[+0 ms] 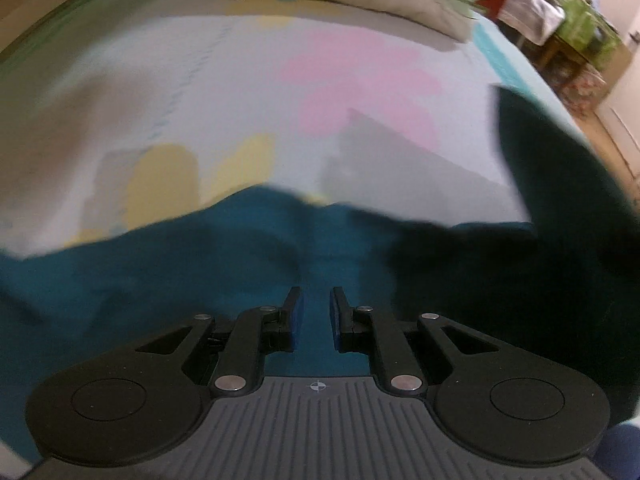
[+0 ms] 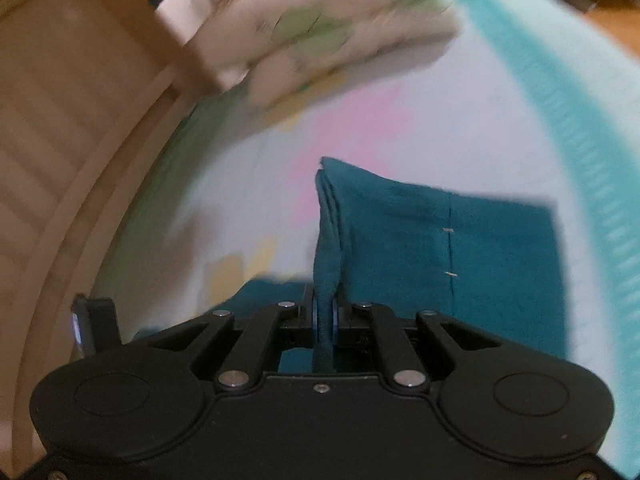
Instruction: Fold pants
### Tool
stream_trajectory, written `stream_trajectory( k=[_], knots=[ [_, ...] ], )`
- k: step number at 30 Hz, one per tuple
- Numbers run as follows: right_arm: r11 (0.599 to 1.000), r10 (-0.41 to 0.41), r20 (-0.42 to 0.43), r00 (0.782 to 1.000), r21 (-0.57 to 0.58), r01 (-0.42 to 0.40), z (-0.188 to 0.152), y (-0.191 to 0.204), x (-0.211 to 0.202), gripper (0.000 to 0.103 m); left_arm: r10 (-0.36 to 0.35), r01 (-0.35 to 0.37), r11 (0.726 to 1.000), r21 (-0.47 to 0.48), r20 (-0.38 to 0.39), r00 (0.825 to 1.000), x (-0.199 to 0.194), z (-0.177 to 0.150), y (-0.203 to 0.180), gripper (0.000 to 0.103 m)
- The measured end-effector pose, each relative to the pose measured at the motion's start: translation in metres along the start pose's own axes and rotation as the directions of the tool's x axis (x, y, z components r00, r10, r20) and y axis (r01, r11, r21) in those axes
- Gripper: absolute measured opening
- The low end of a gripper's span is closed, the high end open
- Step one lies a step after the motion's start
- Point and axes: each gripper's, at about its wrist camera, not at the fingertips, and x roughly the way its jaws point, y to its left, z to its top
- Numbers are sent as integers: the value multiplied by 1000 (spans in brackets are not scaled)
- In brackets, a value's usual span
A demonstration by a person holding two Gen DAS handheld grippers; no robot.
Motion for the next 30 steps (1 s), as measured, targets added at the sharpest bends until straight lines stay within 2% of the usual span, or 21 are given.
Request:
stream_trajectory(
  k=[3, 6, 8, 10, 12, 14, 15, 18, 21, 23, 27, 28, 30],
  knots=[
    [1000, 2, -71, 997, -29, -4, -28, 17, 52, 14, 22, -22, 998, -50, -14, 1000, -4, -10, 24, 14],
    [992, -63, -114, 992, -113, 50, -56, 28, 91, 15, 32, -35, 997, -75, -42, 999, -2, -15, 37, 14],
    [983, -89, -125, 988, -173, 67, -66, 29, 104, 24, 34, -37, 996, -82, -45, 998, -3, -18, 40, 14],
    [980, -72, -133, 989, -196, 45, -69, 27, 103, 32, 26, -30, 996, -80, -40, 999, -6, -16, 38, 14],
    [987, -8, -147, 989, -162, -16, -63, 23, 91, 41, 21, -23, 997, -72, -22, 1000, -13, -16, 36, 14],
    [990, 34, -109, 993, -136, -49, -54, 13, 72, 50, 16, -16, 998, -62, -2, 1000, -22, -20, 39, 14],
    [990, 26, -79, 997, -134, -36, -51, 9, 64, 50, 6, -6, 999, -52, 6, 1000, -23, -18, 32, 14],
    [993, -61, -1, 998, -103, 61, -34, -18, 48, 50, -33, 33, 999, -11, 7, 999, -25, -19, 16, 14],
    [989, -149, 35, 988, 4, 149, -17, -58, 44, 49, -56, 57, 998, 39, -18, 998, -17, -26, -3, 14],
    [980, -192, 41, 980, 52, 190, -7, -81, 49, 44, -60, 64, 995, 73, -46, 997, -7, -34, -13, 14],
    [950, -307, 19, 952, 71, 305, 8, -110, 70, 41, -35, 50, 992, 117, -127, 991, 16, -52, -26, 14],
    [939, -337, 9, 942, 73, 335, 11, -114, 78, 40, -27, 41, 991, 128, -116, 993, 18, -57, -27, 14],
    [915, -396, -17, 918, 73, 396, 13, -122, 90, 30, -9, 23, 987, 162, -87, 996, 17, -61, -31, 15]
  ],
)
